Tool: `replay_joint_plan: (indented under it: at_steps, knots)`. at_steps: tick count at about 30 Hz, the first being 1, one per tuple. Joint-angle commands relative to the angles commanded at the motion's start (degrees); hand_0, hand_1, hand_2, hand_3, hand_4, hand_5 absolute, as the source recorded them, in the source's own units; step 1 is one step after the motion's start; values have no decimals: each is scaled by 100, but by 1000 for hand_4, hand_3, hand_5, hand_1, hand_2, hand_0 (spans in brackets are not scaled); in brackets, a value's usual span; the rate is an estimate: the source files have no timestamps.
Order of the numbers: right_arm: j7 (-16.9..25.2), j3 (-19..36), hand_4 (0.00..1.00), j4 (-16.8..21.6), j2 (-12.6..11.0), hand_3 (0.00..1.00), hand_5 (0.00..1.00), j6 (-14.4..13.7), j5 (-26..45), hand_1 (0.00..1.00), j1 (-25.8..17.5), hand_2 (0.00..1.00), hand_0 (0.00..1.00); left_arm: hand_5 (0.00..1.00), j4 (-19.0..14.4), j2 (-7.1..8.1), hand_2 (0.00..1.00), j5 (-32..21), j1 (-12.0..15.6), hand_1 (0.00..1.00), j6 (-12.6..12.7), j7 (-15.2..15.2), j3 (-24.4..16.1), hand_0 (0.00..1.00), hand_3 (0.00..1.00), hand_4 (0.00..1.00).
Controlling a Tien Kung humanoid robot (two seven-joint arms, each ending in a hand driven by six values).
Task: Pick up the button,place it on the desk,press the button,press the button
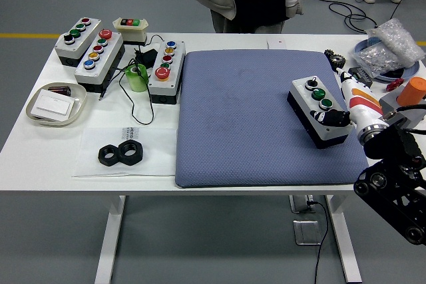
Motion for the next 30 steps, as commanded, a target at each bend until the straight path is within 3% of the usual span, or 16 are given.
replay_joint_plan:
  at_steps: [15, 16, 21, 22, 27, 28, 30]
  knots:
    - [-106, -49, 933, -576, 308, 956, 212, 27, 674, 902, 297, 954, 991, 998, -2, 2, 770, 17, -7, 667, 3, 6, -9, 689, 801, 730]
    - [-120, -56, 929, -626, 323, 931, 214, 41, 684, 856, 329, 912, 949, 998, -2, 1, 770, 25, -6, 666, 2, 9, -15, 689, 801, 731]
    - [-212, -95, 929, -919, 391, 931, 214, 184, 656, 856, 542, 912, 949, 998, -3, 4, 770, 72, -1, 666, -2, 21, -44, 689, 801, 731]
    - [-227, -100, 924, -992, 404, 896, 213, 223, 658, 766, 586, 817, 909, 998, -2, 4, 769, 88, 1, 666, -3, 24, -53, 689, 801, 731]
    - [-273, -86, 924, -1278, 457, 896, 213, 463, 695, 766, 711, 817, 909, 998, -1, 8, 769, 132, 11, 666, -6, 31, -77, 689, 801, 731]
    - [-289, -80, 916, -1321, 466, 830, 205, 496, 671, 610, 723, 661, 746, 998, -1, 7, 769, 141, 13, 665, -5, 32, -83, 689, 801, 731]
    - [-321, -75, 916, -1368, 474, 830, 205, 532, 633, 610, 736, 661, 746, 998, 1, 7, 769, 159, 15, 665, -5, 33, -93, 689, 801, 731]
